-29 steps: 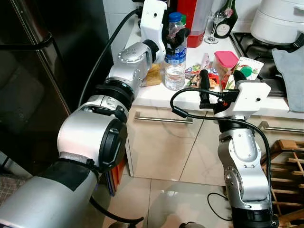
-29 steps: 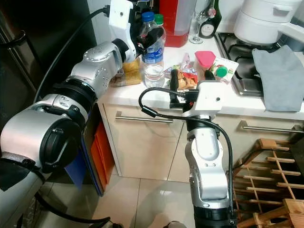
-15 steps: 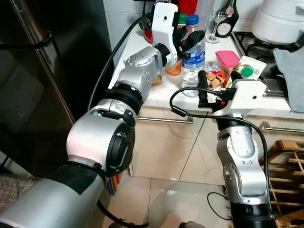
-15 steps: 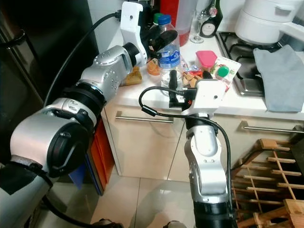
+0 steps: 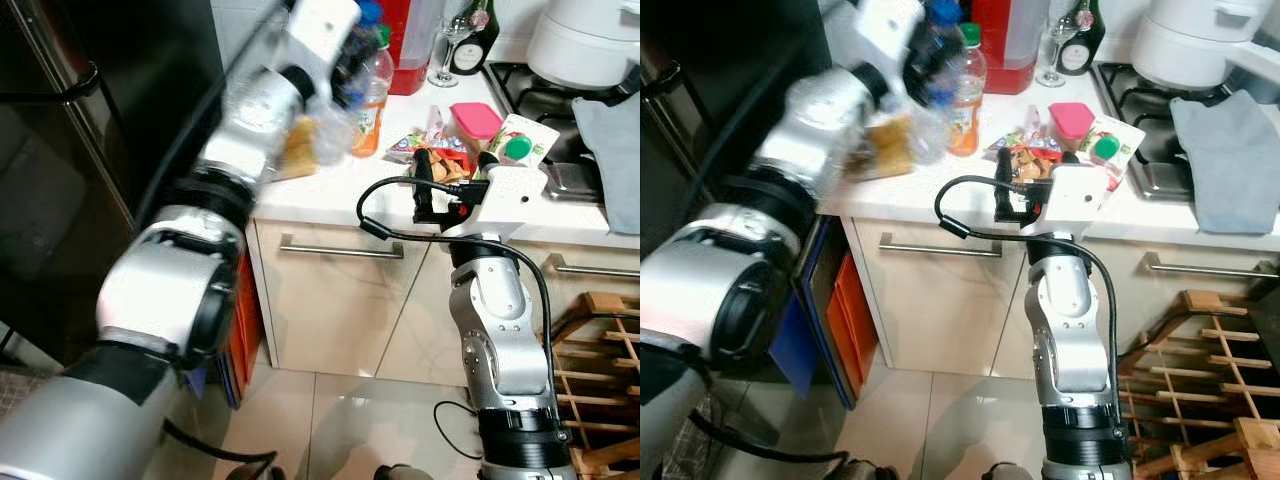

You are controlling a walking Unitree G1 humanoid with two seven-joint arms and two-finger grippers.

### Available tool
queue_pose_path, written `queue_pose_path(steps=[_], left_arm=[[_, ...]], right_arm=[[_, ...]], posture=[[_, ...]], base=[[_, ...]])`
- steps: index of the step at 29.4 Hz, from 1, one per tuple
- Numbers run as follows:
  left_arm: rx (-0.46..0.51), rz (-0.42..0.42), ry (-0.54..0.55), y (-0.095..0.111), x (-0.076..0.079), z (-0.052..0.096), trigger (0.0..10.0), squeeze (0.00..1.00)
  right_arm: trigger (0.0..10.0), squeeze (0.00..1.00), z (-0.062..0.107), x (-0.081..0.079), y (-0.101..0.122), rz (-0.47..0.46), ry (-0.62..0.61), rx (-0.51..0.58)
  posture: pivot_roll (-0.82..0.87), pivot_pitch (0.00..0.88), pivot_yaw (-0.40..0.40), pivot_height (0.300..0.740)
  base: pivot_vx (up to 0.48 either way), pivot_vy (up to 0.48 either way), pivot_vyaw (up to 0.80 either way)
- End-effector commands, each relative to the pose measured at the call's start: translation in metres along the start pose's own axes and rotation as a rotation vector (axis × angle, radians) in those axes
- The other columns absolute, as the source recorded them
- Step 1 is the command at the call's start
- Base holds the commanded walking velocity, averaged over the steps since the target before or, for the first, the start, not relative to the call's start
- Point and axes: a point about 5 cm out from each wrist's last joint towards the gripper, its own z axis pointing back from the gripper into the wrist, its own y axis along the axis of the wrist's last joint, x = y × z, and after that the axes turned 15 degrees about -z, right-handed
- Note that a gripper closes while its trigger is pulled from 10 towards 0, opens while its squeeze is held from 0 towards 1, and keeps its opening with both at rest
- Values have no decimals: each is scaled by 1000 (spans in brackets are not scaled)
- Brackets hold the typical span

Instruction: Restocking fridge

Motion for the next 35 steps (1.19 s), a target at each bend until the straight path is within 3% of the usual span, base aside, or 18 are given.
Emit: queue_pose_path(steps=[1, 3, 7, 8, 9, 10, 11, 17, 19, 24, 25, 28, 35], left_arm=[[112, 6, 33, 22, -9, -2, 0, 0], [135, 32, 54, 25, -9, -1, 0, 0], [244, 202, 98, 39, 5, 9, 0, 0], [252, 237, 89, 40, 12, 11, 4471, 0], [252, 237, 89, 40, 12, 11, 4471, 0], [257, 271, 76, 41, 19, 13, 8902, 0], [252, 296, 69, 42, 25, 15, 10000, 0], [199, 363, 61, 37, 39, 25, 10000, 0], [191, 280, 85, 34, 41, 33, 10000, 0], [160, 173, 112, 31, 44, 40, 10000, 0], [132, 146, 128, 27, 46, 40, 10000, 0], [123, 139, 135, 27, 47, 40, 10000, 0], [132, 109, 144, 28, 48, 42, 10000, 0]], right_arm=[[10000, 0, -4, -1, 4, -6, 16, 24], [10000, 0, -5, 0, 3, -5, 16, 25], [10000, 0, -16, -3, 9, 9, 43, 50], [10000, 0, -18, -4, 9, 13, 51, 51], [10000, 0, -18, -4, 9, 13, 51, 51], [10000, 0, -20, -3, 8, 16, 56, 51], [10000, 0, -21, -3, 8, 18, 60, 52], [10000, 0, -26, -8, 8, 12, 62, 78], [10000, 0, -25, -7, 9, 15, 50, 91], [10000, 0, -21, -1, 12, 38, 21, 114], [10000, 0, -18, 6, 12, 80, -17, 123], [10000, 0, -16, 15, 12, 130, -70, 131], [10000, 0, -12, 21, 18, 231, -64, 161]], posture=[[-56, 0, 17, 740], [-53, 0, 10, 740], [-34, 0, -14, 740], [-28, 0, -15, 740], [-28, 0, -15, 740], [-24, 0, -13, 740], [-22, 0, -9, 740], [-34, 0, 19, 740], [-51, 0, 35, 740], [-65, 0, 33, 740], [-63, 0, 31, 740], [-63, 0, 26, 740], [-83, 0, 16, 740]], base=[[0, 0, 0], [0, 0, 0], [0, 0, 0], [0, 0, 0], [0, 0, 0], [0, 0, 0], [0, 0, 0], [0, 0, 0], [0, 0, 0], [0, 0, 0], [0, 0, 0], [-107, 0, 0], [-293, 0, 0]])
